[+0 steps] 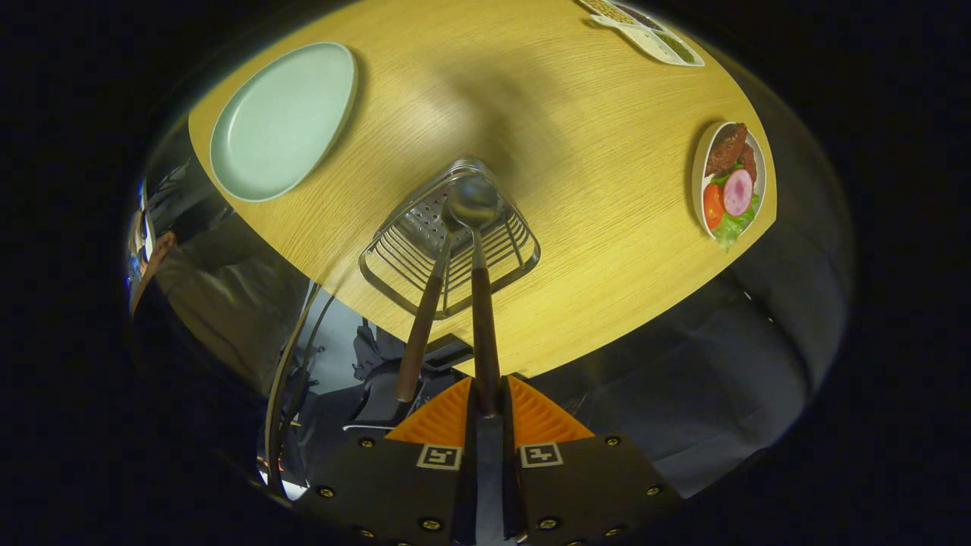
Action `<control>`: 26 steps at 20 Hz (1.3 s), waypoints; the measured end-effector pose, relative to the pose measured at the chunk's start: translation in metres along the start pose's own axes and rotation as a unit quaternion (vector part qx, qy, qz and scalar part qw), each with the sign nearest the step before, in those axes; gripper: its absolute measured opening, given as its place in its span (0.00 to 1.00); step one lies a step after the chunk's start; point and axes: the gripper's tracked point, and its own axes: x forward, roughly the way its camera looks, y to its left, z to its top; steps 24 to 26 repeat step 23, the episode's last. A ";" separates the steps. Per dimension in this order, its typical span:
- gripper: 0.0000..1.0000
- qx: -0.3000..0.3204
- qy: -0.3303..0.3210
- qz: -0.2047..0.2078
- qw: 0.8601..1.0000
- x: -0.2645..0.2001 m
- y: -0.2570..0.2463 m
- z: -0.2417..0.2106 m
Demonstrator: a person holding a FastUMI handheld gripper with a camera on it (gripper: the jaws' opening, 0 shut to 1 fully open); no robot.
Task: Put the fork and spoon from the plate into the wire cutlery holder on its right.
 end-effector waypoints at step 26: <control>0.14 0.337 -0.730 -0.097 0.586 -0.246 0.087 -0.002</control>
